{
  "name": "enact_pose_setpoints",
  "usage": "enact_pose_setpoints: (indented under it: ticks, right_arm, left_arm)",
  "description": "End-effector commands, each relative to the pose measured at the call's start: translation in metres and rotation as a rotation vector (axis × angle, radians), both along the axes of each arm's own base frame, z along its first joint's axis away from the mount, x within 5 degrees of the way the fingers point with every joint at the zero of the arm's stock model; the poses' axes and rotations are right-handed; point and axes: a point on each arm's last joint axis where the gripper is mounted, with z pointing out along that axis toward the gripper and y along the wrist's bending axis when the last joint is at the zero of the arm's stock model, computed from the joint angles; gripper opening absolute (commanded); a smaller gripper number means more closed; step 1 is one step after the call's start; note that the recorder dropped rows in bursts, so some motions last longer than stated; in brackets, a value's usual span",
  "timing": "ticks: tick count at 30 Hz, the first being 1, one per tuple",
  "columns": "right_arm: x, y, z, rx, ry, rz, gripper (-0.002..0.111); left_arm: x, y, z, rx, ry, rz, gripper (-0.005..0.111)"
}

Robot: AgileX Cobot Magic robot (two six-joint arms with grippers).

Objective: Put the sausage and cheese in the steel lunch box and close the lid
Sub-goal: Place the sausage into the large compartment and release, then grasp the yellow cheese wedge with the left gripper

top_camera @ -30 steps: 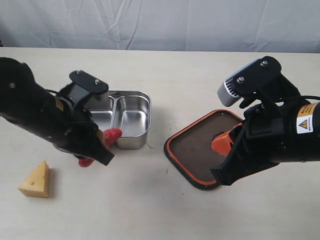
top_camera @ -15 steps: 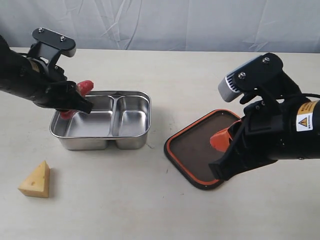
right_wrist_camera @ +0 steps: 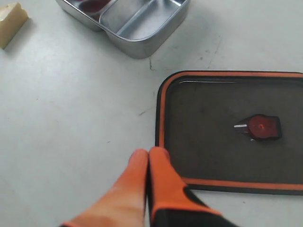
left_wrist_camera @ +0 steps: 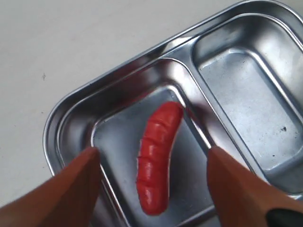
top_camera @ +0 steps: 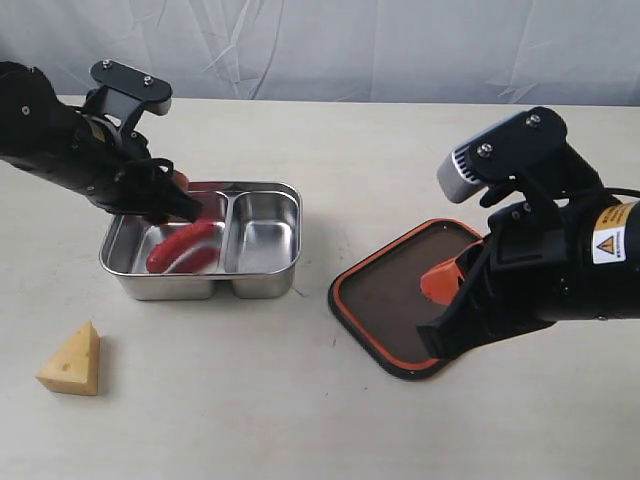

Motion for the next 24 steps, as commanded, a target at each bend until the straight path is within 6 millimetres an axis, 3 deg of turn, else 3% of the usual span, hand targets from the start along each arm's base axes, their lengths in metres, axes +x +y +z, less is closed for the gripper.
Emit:
enact_pose_setpoints:
  ticks: [1, 3, 5, 9, 16, 21, 24]
  right_arm:
    - [-0.002, -0.002, 0.001, -0.008, 0.002, 0.004, 0.000]
    - [-0.003, -0.002, 0.000, -0.014, 0.015, 0.002, 0.000]
    - [-0.004, -0.003, -0.001, -0.022, 0.025, 0.005, 0.000]
    - [-0.006, -0.004, -0.003, -0.039, 0.058, -0.003, 0.000]
    - [-0.007, -0.005, -0.004, -0.052, 0.076, -0.002, 0.000]
    - [-0.007, -0.005, -0.004, -0.049, 0.073, -0.003, 0.000]
    - [-0.006, -0.004, -0.003, -0.039, 0.062, -0.006, 0.000]
  left_arm:
    - [0.003, 0.001, 0.004, -0.003, -0.004, 0.007, 0.066]
    - [-0.001, 0.002, 0.007, 0.008, 0.037, 0.002, 0.063]
    - [-0.008, 0.003, 0.011, 0.006, 0.081, 0.016, 0.050]
    - [-0.025, 0.009, 0.025, 0.011, 0.164, 0.036, -0.001]
    - [-0.069, 0.024, 0.036, -0.006, 0.182, 0.078, 0.000]
    - [-0.099, 0.032, 0.029, -0.030, 0.267, 0.128, 0.000]
    - [-0.106, 0.034, 0.021, -0.027, 0.305, 0.133, 0.003]
